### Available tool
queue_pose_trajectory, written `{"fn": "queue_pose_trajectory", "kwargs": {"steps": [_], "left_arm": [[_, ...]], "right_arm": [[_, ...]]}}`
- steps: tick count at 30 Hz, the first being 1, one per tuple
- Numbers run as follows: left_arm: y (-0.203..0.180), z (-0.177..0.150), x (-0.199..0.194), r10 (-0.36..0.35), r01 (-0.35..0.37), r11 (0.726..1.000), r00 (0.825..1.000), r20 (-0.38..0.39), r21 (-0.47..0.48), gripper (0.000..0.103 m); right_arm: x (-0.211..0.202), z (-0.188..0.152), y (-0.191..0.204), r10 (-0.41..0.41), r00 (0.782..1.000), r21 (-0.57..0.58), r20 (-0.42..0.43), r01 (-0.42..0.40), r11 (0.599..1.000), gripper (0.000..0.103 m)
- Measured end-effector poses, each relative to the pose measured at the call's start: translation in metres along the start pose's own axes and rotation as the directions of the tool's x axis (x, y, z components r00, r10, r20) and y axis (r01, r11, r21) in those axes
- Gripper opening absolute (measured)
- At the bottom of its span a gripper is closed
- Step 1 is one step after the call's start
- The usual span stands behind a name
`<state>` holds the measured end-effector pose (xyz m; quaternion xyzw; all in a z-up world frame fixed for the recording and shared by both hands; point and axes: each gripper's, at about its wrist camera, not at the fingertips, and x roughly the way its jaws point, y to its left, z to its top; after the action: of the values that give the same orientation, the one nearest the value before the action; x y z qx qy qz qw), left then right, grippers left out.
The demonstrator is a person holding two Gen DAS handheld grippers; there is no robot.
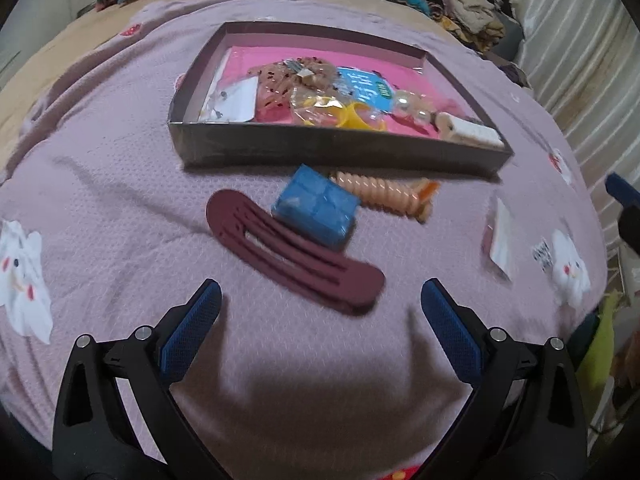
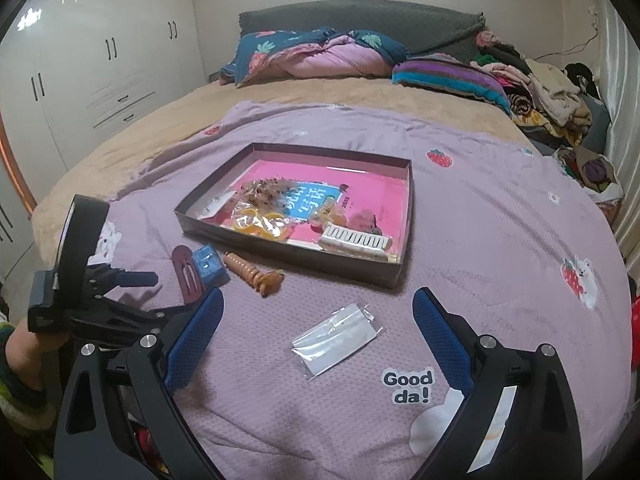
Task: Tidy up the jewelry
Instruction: 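Grasp the maroon clip with the left tool while the right tool grasps the orange coiled hair tie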
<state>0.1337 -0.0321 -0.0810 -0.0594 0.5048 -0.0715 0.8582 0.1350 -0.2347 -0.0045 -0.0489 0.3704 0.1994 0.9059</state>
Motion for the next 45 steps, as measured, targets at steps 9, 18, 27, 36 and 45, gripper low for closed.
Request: {"fn": "queue_pose_trajectory", "kwargs": {"steps": [9,18,27,36,45], "left_arm": [[0.017,0.0,0.008,-0.004,0.004,1.0,1.0,-0.005,-0.023,0.076],[0.046,-0.013,-0.011,-0.02,0.02,0.999,1.0,-0.021,-0.038,0.075],[0.086,-0.019,-0.026,0.038,-0.04,0.993,0.999,-0.021,-0.112,0.075],[0.097,-0.009,-0.019,-0.088,0.079,0.971,0.996,-0.03,-0.225,0.059],[0.089,0.015,-0.004,-0.19,0.174,0.929,0.982,-0.017,-0.328,0.06]], "right_arm": [[0.035,0.005,0.008,0.007,0.999,-0.043,-0.052,-0.01,0.999,0.095],[0.078,0.014,0.037,0.025,0.994,-0.149,-0.11,-0.041,0.988,0.094],[0.126,0.016,0.07,0.018,0.981,-0.301,-0.191,-0.076,0.951,0.066],[0.163,0.012,0.08,-0.016,0.966,-0.367,-0.257,-0.082,0.927,0.041],[0.155,0.012,0.065,0.109,0.951,-0.253,-0.288,-0.186,0.95,0.033]]}}
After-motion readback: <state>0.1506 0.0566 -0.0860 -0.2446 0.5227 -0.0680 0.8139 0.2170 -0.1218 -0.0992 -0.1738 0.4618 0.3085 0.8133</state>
